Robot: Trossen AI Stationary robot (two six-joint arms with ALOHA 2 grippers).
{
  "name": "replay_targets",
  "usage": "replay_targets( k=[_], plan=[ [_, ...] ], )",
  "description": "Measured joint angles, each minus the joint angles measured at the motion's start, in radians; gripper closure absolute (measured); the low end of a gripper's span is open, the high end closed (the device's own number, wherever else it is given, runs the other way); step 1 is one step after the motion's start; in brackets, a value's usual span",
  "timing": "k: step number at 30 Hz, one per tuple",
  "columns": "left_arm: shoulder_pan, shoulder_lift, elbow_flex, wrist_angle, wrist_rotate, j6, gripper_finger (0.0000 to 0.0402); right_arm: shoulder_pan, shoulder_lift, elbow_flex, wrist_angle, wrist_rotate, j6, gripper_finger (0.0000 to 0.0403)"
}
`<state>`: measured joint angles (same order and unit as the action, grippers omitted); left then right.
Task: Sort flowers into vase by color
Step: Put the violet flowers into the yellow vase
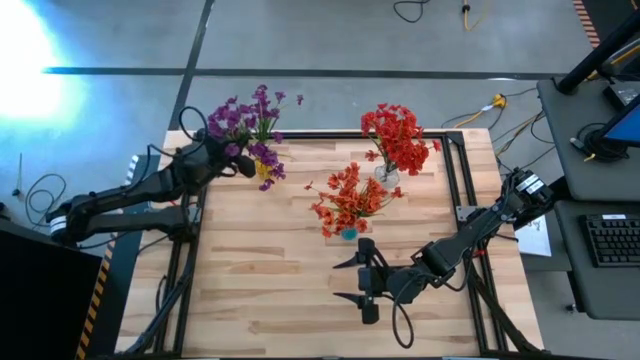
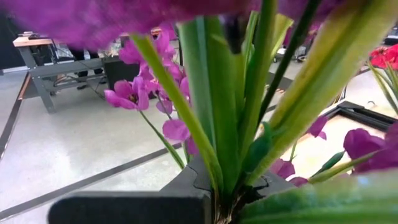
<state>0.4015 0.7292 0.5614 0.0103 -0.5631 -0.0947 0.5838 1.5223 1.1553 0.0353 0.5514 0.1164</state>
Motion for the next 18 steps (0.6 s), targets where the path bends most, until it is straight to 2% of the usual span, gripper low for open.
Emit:
replay_targets(
  k=[18],
  plan=[
    [0.006,0.081,-0.003,0.022,-0.006,-0.032,0.0401,-0.002,0.000,0.000,0.000,0.001,0.022,0.0129]
  ],
)
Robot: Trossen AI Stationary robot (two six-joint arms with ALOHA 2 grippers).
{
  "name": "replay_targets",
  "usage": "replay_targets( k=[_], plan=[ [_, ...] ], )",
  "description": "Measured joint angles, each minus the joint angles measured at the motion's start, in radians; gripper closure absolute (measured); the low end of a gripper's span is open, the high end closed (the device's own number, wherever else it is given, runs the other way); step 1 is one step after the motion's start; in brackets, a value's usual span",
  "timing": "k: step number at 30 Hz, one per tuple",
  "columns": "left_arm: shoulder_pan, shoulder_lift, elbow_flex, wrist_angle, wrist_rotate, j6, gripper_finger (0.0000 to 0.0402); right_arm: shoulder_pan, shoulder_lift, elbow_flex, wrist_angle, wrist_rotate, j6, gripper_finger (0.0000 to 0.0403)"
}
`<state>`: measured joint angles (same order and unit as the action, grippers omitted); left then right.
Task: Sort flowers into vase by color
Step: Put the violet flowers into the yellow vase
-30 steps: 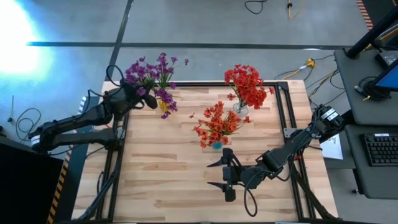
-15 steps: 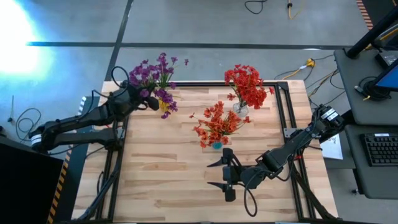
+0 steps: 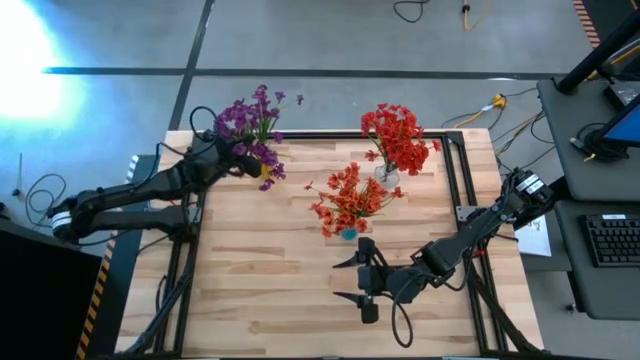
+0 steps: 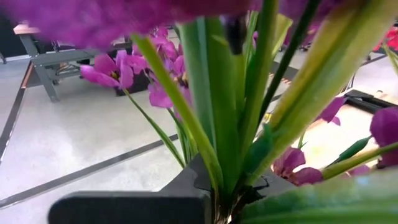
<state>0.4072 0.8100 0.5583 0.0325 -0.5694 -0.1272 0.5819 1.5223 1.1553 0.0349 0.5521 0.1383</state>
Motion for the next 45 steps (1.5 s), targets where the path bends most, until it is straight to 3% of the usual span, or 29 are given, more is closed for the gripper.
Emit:
replay_targets(
  k=[24,37,45],
  plan=[
    [0.003,0.120,-0.017,0.014,-0.034,-0.070,0.0401,-0.002,0.019,0.000,0.000,0.000,0.001,0.0129],
    [0.003,0.183,-0.047,0.099,-0.034,-0.075,0.0401,-0.002,0.018,0.000,0.000,0.000,0.010,0.0129],
    [0.003,0.161,-0.047,0.101,-0.019,-0.076,0.0358,-0.002,0.018,0.000,0.000,0.000,0.010,0.0129]
  ],
)
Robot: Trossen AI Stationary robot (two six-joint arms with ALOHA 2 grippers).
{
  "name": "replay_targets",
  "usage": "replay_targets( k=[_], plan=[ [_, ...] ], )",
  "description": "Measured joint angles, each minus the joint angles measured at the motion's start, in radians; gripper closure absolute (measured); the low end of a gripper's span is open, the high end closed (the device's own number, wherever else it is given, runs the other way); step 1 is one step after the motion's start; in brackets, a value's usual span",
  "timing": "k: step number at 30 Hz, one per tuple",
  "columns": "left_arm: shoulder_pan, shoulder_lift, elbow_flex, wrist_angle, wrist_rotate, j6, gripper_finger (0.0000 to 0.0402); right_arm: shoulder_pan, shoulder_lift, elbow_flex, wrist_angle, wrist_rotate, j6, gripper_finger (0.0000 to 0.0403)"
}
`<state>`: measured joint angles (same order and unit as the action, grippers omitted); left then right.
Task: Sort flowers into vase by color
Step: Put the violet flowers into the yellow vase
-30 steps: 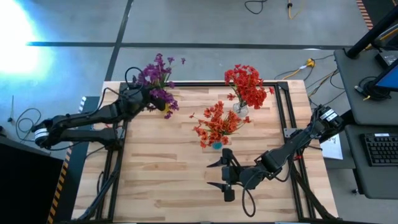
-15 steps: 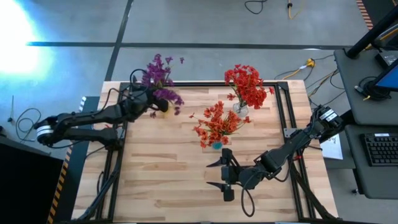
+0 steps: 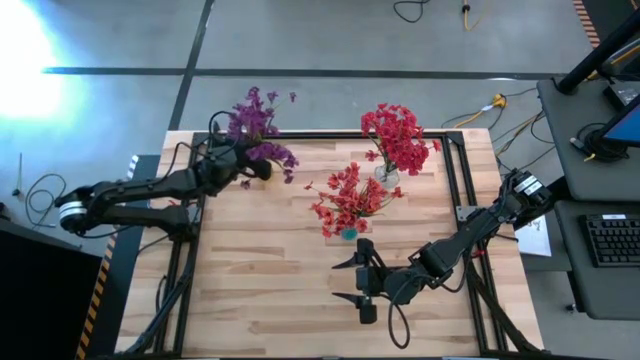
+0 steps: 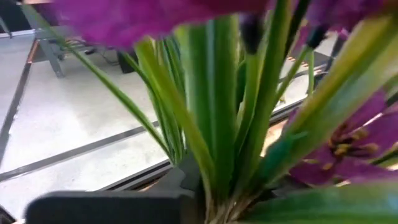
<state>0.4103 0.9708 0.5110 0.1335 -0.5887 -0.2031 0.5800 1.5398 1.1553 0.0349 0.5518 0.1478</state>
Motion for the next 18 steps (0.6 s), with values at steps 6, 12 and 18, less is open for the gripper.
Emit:
replay_targets(
  k=[6,12,18],
  plan=[
    [0.000,-0.020,0.000,-0.005,0.004,0.008,0.0301,0.000,-0.001,0.000,0.000,0.000,0.000,0.0129],
    [-0.001,-0.025,0.000,-0.030,0.006,0.038,0.0269,0.000,-0.001,0.000,0.000,0.000,0.001,0.0129],
    [-0.001,-0.050,0.000,-0.078,0.006,0.020,0.0255,0.000,-0.001,0.000,0.001,0.000,0.002,0.0129]
  ],
)
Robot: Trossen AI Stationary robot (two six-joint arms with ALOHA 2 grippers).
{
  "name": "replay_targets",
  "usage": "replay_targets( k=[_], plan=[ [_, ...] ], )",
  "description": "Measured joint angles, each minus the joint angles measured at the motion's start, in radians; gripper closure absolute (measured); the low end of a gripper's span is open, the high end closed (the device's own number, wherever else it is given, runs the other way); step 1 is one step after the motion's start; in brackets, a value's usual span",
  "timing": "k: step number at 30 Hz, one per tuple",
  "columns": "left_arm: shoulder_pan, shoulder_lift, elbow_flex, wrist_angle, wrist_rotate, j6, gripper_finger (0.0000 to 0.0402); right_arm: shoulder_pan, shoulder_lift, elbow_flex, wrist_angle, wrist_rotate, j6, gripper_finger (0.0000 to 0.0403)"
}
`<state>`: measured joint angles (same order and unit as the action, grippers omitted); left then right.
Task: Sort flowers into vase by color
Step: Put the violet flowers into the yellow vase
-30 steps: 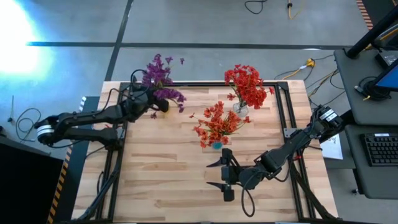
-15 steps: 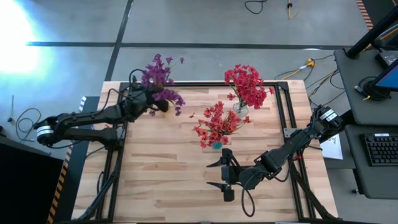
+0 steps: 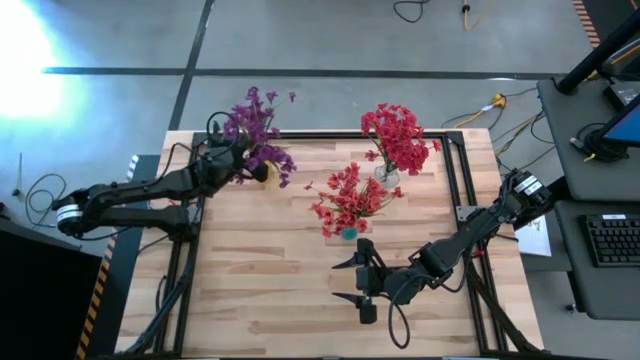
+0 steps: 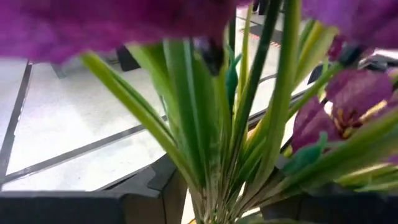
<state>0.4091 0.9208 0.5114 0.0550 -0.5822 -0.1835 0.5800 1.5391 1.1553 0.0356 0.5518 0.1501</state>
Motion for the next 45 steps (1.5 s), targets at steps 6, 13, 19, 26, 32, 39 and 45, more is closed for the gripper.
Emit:
replay_targets(
  k=[6,13,19,26,32,39,45],
  plan=[
    [-0.002,-0.027,0.000,-0.092,0.013,0.006,0.0225,0.000,0.000,0.000,0.004,0.000,0.000,0.0129],
    [-0.003,-0.053,0.000,-0.132,0.026,0.035,0.0185,0.000,0.000,0.000,0.006,0.000,0.000,0.0129],
    [-0.002,-0.104,0.000,-0.131,0.027,0.054,0.0192,0.000,0.000,0.000,0.006,0.000,0.000,0.0129],
    [-0.003,-0.111,0.000,-0.129,0.028,0.033,0.0256,0.000,0.000,0.000,0.005,0.000,0.000,0.0129],
    [-0.003,-0.063,0.000,-0.130,0.028,0.011,0.0332,0.000,0.000,0.000,0.005,0.000,0.003,0.0129],
    [-0.003,-0.031,0.000,-0.120,0.026,-0.038,0.0394,0.000,0.000,0.000,0.005,0.001,0.007,0.0129],
    [-0.003,-0.026,0.001,-0.119,0.024,-0.047,0.0398,0.000,0.000,0.000,0.005,0.000,0.008,0.0129]
  ],
)
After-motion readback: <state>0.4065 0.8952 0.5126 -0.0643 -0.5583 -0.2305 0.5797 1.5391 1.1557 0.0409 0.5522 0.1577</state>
